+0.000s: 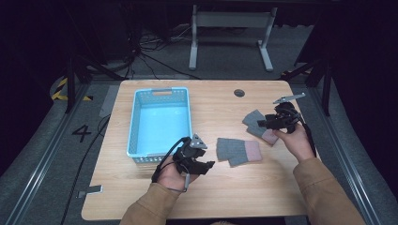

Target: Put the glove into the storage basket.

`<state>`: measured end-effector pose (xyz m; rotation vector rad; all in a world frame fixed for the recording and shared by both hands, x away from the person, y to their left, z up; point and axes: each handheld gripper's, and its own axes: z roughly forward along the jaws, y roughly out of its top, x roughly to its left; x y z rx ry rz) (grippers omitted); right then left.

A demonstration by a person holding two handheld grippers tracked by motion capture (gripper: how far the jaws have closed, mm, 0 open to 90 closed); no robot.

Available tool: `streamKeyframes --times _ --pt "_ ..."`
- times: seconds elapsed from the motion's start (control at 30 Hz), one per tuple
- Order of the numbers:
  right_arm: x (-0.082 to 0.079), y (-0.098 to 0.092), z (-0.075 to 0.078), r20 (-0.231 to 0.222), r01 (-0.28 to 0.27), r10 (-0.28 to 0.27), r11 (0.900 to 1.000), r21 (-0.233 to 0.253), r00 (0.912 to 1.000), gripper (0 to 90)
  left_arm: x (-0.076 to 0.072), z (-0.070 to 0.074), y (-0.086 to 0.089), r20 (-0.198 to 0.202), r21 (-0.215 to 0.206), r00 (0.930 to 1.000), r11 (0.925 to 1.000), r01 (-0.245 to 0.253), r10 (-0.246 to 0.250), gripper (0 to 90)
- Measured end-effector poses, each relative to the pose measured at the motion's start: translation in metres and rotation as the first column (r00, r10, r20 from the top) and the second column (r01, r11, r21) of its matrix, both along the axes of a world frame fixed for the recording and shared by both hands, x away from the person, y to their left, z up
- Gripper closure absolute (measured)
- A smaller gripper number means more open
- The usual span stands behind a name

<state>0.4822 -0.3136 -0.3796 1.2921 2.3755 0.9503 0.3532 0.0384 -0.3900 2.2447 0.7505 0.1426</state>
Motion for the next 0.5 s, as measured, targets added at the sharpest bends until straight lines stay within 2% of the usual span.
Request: streamKeyframes --times 0.27,0.5 --pt "0.025 -0.006 -0.022 -0.048 0.042 -0.044 0.998 -0.037 0.9978 46.6 -0.001 0.000 0.004 -0.001 0.000 0.9999 0.9999 -0.012 0.012 47.1" --pt "0.038 -0.006 -0.038 -0.089 0.051 -0.057 0.996 -0.073 0.9944 45.3 -0.002 -0.002 0.006 -0.002 0.009 0.9998 0.9998 -0.019 0.020 47.1"
